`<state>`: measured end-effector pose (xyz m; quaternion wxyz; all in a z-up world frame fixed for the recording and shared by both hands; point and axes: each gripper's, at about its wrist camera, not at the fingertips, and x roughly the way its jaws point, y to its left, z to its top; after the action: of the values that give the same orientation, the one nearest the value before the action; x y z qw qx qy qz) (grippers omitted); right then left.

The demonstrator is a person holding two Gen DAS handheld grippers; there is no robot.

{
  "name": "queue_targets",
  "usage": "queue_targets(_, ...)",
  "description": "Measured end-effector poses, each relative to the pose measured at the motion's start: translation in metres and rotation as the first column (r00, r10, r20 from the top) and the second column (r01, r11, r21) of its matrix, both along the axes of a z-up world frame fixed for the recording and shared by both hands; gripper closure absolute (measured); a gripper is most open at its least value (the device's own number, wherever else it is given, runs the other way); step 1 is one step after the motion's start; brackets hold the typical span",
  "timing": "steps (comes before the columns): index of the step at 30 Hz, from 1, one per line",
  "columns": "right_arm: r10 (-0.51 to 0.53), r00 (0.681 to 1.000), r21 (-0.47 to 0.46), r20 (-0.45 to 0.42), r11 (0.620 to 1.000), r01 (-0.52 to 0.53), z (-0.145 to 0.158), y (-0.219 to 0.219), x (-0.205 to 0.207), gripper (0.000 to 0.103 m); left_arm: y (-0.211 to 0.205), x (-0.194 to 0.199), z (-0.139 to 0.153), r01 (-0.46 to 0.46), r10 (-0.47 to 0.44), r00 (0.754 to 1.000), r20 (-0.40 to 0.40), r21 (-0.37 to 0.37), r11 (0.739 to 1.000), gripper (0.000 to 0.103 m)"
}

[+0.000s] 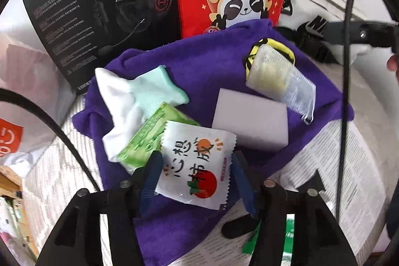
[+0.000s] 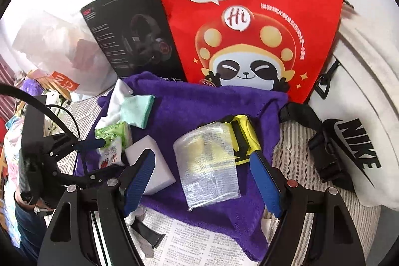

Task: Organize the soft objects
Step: 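Open the right gripper releasing the sponge while the left gripper releases the snack packet on the towel, then move both grippers back over the newspaper toward the remaining items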

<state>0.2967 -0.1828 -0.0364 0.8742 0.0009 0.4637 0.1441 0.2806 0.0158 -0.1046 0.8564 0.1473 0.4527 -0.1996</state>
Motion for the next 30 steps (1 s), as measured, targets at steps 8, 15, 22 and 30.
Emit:
queue_targets(8, 0.037, 0.999, -0.017, 0.037, 0.999, -0.036, 0.011, 0.01, -0.029, 0.023, 0.009, -0.013, 0.013, -0.032, 0.028, 0.998, 0.047, 0.083, 0.996, 0.034)
queue_targets(15, 0.021, 1.0, -0.003, -0.005, 1.0, -0.021, -0.011, 0.004, -0.066, 0.023, 0.024, -0.032, 0.021, -0.067, 0.064, 0.997, 0.051, 0.052, 0.996, 0.034)
queue_targets(22, -0.013, 0.999, 0.025, -0.047, 1.0, 0.014, -0.034, 0.0, -0.104, 0.023, 0.026, -0.031, 0.005, -0.118, 0.116, 0.992, 0.042, 0.061, 0.991, 0.034)
queue_targets(30, -0.027, 0.997, 0.038, -0.07, 0.999, 0.03, -0.048, -0.004, -0.148, 0.023, 0.028, -0.01, -0.002, -0.165, 0.164, 0.986, 0.022, 0.035, 0.986, 0.032)
